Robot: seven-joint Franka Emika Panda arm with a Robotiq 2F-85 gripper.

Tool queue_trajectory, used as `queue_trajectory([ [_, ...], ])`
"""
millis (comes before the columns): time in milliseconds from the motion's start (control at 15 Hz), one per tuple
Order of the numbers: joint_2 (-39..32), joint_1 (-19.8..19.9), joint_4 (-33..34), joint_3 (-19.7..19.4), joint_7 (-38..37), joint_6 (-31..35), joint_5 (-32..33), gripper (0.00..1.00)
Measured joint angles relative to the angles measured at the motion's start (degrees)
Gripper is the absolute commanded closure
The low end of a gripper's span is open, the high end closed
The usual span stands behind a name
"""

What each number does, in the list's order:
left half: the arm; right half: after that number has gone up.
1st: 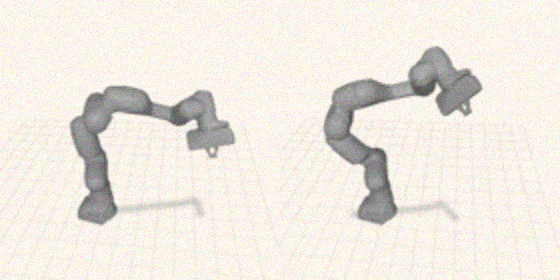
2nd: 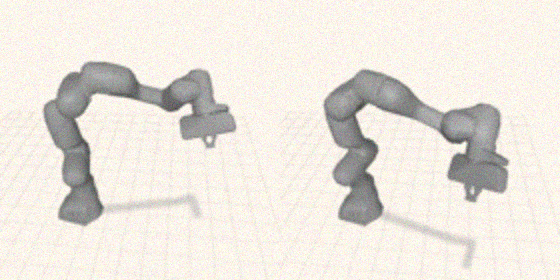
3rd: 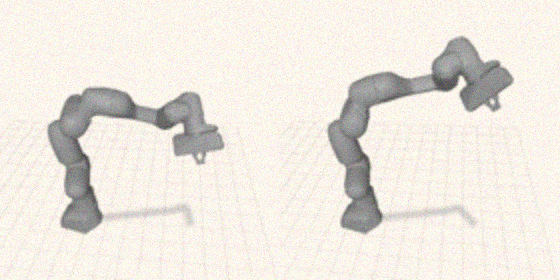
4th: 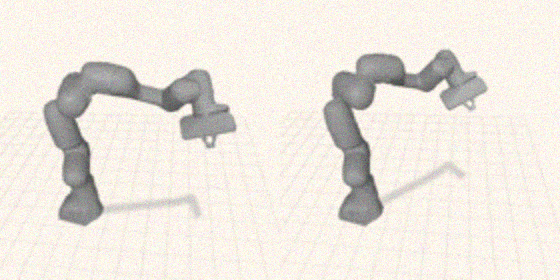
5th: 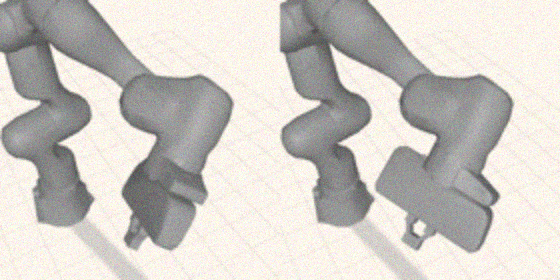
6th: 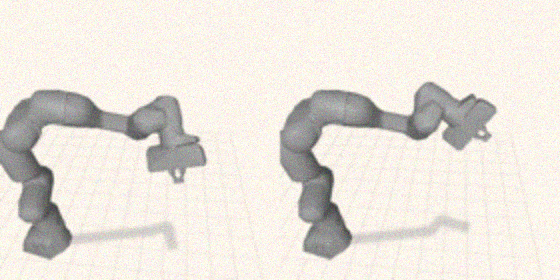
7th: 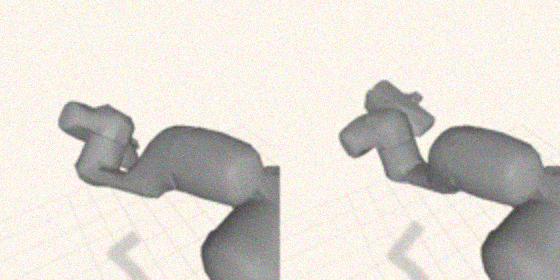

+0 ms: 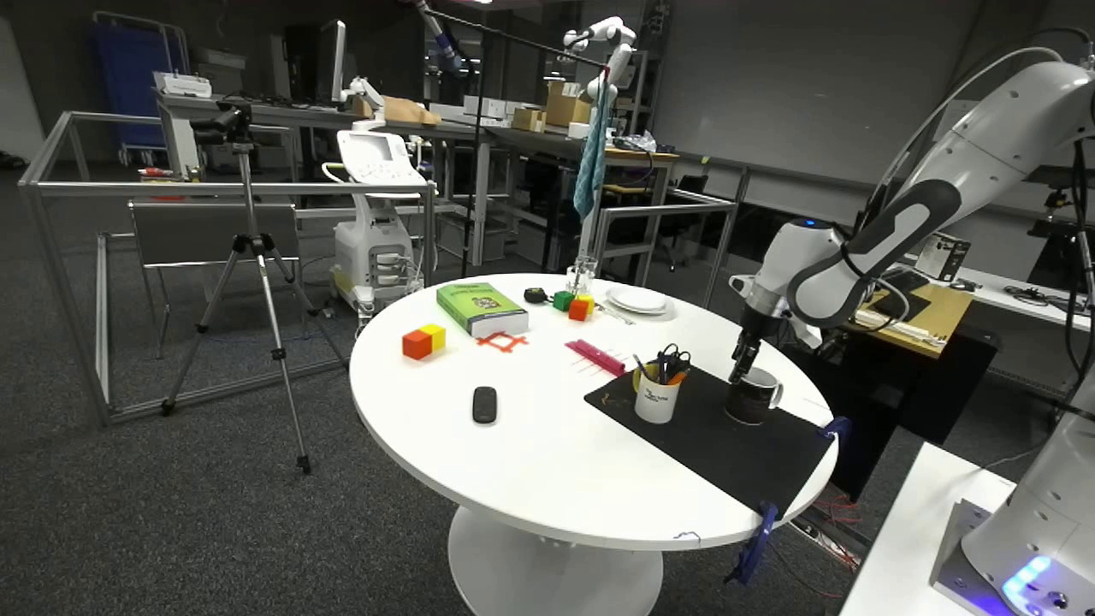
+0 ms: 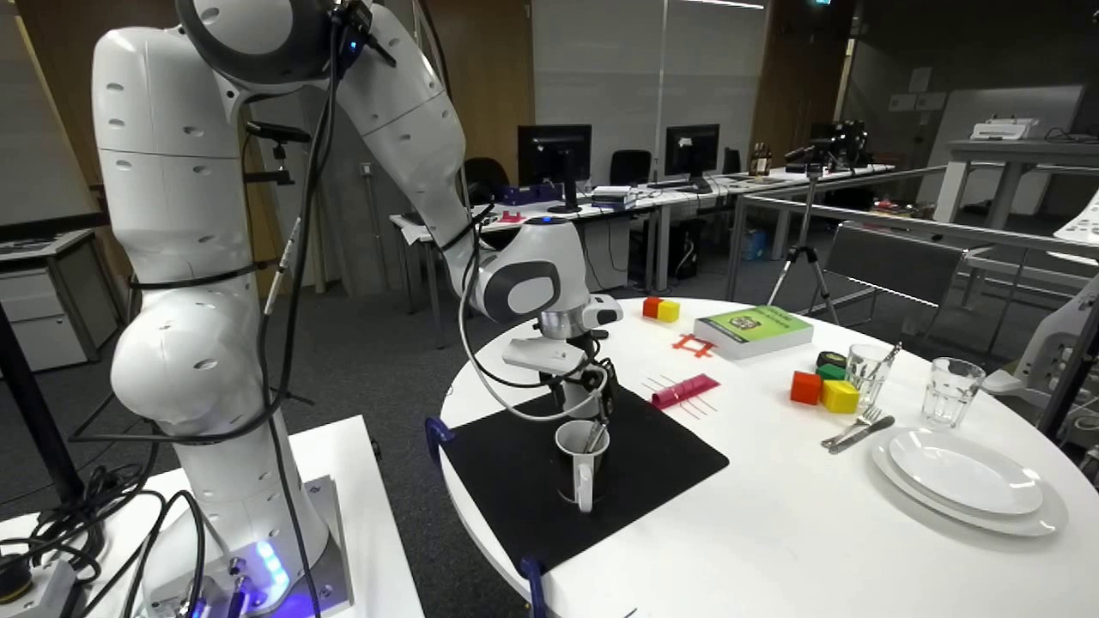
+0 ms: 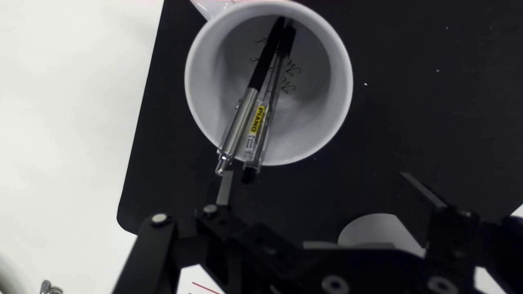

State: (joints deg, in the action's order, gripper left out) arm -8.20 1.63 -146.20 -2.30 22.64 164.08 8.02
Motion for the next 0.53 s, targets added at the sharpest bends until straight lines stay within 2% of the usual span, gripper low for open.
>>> queue_trajectory([
  [400,0.00,-0.03,0.16,-0.04,-2.67,-5.51,0.85,0.00],
  [533,0.00,-0.03,0.29,-0.04,-3.14,-6.76,1.03,0.28],
])
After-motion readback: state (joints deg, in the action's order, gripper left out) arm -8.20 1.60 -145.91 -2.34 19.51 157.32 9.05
